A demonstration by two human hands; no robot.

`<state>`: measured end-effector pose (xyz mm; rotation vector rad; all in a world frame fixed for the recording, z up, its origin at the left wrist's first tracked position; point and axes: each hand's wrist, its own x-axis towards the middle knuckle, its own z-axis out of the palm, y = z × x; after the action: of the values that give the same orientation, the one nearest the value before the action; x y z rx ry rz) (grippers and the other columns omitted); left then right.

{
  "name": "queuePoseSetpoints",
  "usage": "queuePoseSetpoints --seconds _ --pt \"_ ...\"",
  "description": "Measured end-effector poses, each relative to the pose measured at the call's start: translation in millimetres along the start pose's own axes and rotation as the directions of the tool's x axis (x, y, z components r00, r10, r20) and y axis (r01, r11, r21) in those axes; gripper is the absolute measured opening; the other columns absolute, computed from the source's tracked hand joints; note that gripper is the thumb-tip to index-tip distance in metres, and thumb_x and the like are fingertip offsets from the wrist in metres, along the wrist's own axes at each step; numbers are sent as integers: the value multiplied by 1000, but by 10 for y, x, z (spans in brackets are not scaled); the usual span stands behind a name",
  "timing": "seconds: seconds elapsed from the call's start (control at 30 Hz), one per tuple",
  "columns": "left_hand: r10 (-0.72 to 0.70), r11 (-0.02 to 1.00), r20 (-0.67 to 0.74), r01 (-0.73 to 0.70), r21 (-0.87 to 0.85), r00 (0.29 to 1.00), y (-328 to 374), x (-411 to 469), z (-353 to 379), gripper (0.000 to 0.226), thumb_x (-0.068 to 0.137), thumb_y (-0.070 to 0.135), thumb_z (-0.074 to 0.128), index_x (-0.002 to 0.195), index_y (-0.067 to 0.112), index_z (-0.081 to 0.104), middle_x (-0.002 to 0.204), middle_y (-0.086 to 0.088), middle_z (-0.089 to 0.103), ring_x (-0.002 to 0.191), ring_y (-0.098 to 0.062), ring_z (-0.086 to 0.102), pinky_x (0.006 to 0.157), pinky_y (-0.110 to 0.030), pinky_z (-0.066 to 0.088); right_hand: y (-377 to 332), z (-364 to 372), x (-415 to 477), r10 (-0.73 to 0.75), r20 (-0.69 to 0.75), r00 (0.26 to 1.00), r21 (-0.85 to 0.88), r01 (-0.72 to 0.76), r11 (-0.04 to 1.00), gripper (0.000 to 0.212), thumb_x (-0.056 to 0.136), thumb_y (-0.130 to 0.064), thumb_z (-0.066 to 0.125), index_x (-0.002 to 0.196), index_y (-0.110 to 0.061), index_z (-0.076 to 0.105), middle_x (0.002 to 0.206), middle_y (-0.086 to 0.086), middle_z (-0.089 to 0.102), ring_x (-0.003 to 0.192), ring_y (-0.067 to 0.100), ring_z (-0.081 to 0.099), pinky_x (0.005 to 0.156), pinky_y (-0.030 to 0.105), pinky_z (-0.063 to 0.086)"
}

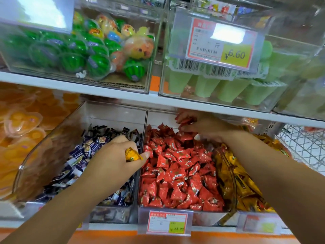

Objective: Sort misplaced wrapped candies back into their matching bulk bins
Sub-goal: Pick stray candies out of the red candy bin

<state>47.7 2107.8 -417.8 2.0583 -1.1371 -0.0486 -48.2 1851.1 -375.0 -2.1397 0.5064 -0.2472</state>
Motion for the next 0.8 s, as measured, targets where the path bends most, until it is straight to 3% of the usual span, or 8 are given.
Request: queuePoseSetpoints --seconds 0.07,0.13,0.23,0.3,0.43,0.63,0.7,0.8 --pt "-13 1000 5 13 1 1000 -6 -3 1 46 86 47 60 62 10 47 75 0 44 65 -14 48 61 -18 36 -55 15 -5 41 81 996 143 -52 988 23 89 7 58 105 -9 59 106 13 59 83 18 64 76 29 59" --pt "-39 999 26 39 -17 999 -21 -1 7 45 86 46 61 65 8 50 67 2 44 60 -10 45 55 -15 35 -89 48 2 54 109 993 96 -65 993 24 90 1 60 106 -17 58 104 10 61 86 20 65 83 34 56" --pt "-88 991 86 95 -90 992 -24 1 0 37 87 44 63 71 12 51 51 4 40 43 -7 39 45 -15 34 -233 35 -83 77 73 994 -366 -45 930 39 86 -37 68 121 -42 53 127 -7 57 110 11 57 95 29 48" --pt "-87 988 114 100 -117 990 -4 -3 -7 29 87 44 63 76 20 50 52 3 43 40 -7 39 42 -16 33 -342 57 -209 141 203 969 -537 -10 843 54 82 -52 66 131 -49 44 137 -17 42 123 6 42 98 24 35" --pt "-105 978 125 125 -169 987 5 -3 -8 20 86 42 65 99 36 51 63 3 49 41 -4 42 40 -15 35 -259 297 -304 292 456 841 -647 89 757 77 77 -44 76 141 -51 32 154 -14 25 138 9 26 112 27 23" --pt "-130 959 167 167 -229 977 -5 18 5 43 88 38 65 127 46 49 60 3 51 42 -8 44 40 -17 37 -24 -37 -70 89 134 987 -729 38 683 65 86 -39 68 143 -38 37 151 -6 36 138 17 34 110 26 28" --pt "-122 960 162 158 -230 979 -7 22 14 43 88 36 65 127 45 50 57 4 50 40 -5 42 39 -16 36 -102 -181 -106 130 161 978 -731 30 682 56 87 -33 69 138 -31 47 145 -5 44 131 16 42 101 21 34" --pt "-125 956 166 164 -242 978 -5 31 31 43 88 34 65 127 45 50 52 4 48 37 -5 39 37 -14 32 -259 -167 -225 319 248 915 -863 59 501 55 85 -26 71 137 -26 51 143 -2 47 125 16 47 93 21 39"
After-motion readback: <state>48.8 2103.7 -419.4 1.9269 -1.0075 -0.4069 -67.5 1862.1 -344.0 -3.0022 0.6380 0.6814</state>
